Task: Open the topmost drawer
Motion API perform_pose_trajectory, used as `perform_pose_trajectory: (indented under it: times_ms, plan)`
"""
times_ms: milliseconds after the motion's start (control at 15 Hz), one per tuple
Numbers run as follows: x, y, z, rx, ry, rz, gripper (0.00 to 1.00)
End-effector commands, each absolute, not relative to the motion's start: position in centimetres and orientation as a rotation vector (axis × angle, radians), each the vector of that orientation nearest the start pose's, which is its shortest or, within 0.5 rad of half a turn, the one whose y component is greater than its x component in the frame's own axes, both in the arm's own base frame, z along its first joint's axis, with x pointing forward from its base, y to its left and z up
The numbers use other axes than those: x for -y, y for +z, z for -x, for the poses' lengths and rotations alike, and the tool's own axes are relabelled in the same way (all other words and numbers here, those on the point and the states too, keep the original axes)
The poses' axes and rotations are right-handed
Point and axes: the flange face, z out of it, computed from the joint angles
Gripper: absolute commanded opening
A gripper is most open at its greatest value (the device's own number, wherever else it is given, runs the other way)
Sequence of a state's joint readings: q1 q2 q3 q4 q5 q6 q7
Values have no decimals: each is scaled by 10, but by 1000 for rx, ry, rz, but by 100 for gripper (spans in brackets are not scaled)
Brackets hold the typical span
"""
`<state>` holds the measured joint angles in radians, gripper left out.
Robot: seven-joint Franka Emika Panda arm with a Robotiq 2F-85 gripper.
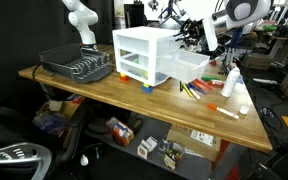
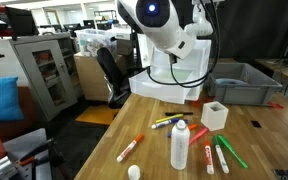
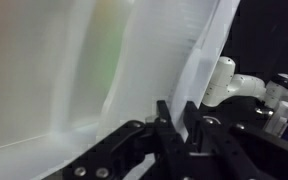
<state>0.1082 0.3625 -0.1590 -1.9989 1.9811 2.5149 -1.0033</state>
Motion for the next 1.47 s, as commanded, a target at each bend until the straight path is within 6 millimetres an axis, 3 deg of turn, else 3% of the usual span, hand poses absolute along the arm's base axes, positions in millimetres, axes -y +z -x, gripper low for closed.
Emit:
perform_pose_trajectory:
  times_ms: [0,333,1067,1400]
  plan:
    - [38,289,-602,-768,-828,1948,4]
    - [36,289,-589,-796,-848,1913,5]
    - [39,300,-538,-822,-889,1863,5]
    - [33,282,-524,-805,-768,1867,5]
